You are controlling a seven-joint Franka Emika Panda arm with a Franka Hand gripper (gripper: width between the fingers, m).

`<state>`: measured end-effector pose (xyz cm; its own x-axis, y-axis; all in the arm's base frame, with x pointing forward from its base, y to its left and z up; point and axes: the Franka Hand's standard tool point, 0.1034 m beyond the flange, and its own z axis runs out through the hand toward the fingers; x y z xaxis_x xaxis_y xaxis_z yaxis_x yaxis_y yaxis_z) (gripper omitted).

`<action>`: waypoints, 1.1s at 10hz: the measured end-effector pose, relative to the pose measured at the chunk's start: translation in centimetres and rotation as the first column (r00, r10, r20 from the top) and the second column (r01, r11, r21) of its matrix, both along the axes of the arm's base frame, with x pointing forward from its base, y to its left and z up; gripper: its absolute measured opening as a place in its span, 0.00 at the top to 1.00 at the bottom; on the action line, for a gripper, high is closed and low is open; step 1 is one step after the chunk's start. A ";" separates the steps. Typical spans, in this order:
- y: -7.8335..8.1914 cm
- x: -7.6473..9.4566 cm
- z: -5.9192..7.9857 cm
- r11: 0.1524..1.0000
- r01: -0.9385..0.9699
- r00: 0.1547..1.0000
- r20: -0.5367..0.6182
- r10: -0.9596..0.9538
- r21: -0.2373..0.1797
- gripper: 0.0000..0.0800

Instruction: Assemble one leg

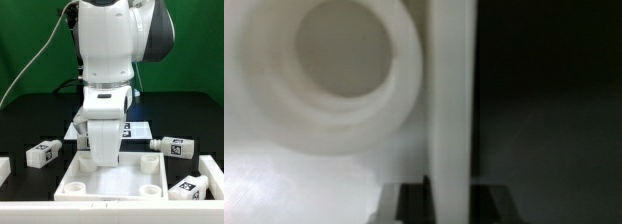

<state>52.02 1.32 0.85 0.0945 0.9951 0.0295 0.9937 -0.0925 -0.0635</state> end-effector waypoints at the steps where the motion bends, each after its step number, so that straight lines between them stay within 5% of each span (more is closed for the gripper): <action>1: 0.1 0.0 0.0 1.000 0.007 1.000 0.000 -0.007 0.000 0.93; 3: 0.8 0.4 0.5 1.000 0.020 1.000 0.010 -0.020 0.002 0.62; 4: 1.3 0.6 1.2 0.998 0.066 0.998 0.019 -0.066 0.001 0.62; 5: 1.9 0.7 2.3 0.993 0.116 0.993 0.032 -0.116 0.000 0.34; 6: 2.7 0.6 3.5 0.984 0.177 0.983 0.048 -0.177 0.003 0.34; 7: 3.8 0.3 4.7 0.970 0.241 0.968 0.075 -0.241 0.013 0.22; 9: 6.3 -0.9 5.4 0.940 0.338 0.934 0.109 -0.341 0.043 0.19; 11: 11.2 -1.5 6.1 0.922 0.380 0.915 0.115 -0.387 0.078 0.19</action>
Offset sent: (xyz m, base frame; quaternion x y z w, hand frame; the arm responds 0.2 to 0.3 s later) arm 0.0047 0.0140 0.0216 -0.0302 -0.0165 0.0256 0.9991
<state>50.52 12.57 6.93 0.4602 0.8799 0.1181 0.8828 -0.4677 0.0442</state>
